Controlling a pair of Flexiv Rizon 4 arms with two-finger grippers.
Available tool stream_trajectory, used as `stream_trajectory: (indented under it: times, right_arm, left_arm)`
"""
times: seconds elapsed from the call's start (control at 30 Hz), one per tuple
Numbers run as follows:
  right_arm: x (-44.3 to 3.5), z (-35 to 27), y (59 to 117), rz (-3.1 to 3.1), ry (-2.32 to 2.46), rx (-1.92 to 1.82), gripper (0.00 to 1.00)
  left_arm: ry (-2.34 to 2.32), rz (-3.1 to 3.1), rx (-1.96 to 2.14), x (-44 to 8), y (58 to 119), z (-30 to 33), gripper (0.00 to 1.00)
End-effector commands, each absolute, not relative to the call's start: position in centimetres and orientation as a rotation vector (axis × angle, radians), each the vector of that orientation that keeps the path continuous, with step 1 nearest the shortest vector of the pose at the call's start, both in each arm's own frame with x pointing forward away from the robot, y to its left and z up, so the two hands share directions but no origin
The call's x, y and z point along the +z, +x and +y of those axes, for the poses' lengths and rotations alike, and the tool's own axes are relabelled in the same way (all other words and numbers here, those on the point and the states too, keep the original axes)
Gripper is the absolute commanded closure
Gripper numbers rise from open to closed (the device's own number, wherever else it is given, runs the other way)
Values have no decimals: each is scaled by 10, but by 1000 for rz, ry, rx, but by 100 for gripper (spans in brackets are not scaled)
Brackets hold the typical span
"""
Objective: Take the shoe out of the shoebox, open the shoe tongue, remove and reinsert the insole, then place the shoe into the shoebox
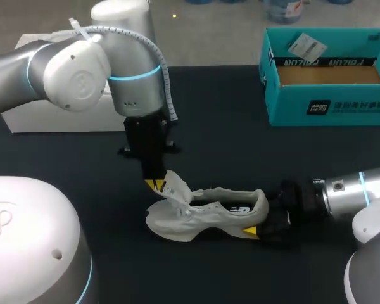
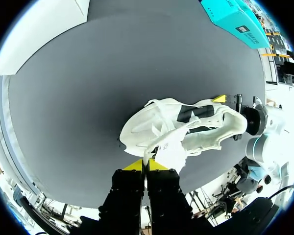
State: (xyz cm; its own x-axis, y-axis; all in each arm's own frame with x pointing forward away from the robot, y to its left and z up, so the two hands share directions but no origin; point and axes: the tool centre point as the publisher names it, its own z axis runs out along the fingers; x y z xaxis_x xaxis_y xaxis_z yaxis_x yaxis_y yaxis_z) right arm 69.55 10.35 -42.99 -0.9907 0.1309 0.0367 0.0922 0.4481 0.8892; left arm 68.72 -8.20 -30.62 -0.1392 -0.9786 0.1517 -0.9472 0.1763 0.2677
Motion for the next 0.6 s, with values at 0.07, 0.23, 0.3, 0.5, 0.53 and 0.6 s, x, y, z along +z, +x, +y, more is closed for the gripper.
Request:
stream_trajectory:
  times: [0.07, 0.23, 0.3, 0.5, 0.53, 0.6]
  right_arm:
    - [-431, 104, 695, 2646, 206, 1609, 100]
    - [-431, 104, 695, 2646, 206, 1609, 100]
    - [-431, 104, 695, 2646, 206, 1609, 100]
    - [-431, 104, 695, 2646, 206, 1609, 100]
    - [-431, 104, 695, 2646, 206, 1609, 100]
    - [-431, 104, 695, 2646, 206, 1609, 100]
  left_arm:
    - [1906, -2166, -165, -329, 683, -70, 100]
    - [1929, -2172, -228, -349, 684, -64, 100]
    - [1937, -2186, -239, -355, 683, -65, 100]
    - [1946, -2219, -255, -366, 682, -71, 100]
    - [1946, -2223, -254, -366, 682, -72, 96]
    - [1937, -2231, -247, -363, 681, -73, 58]
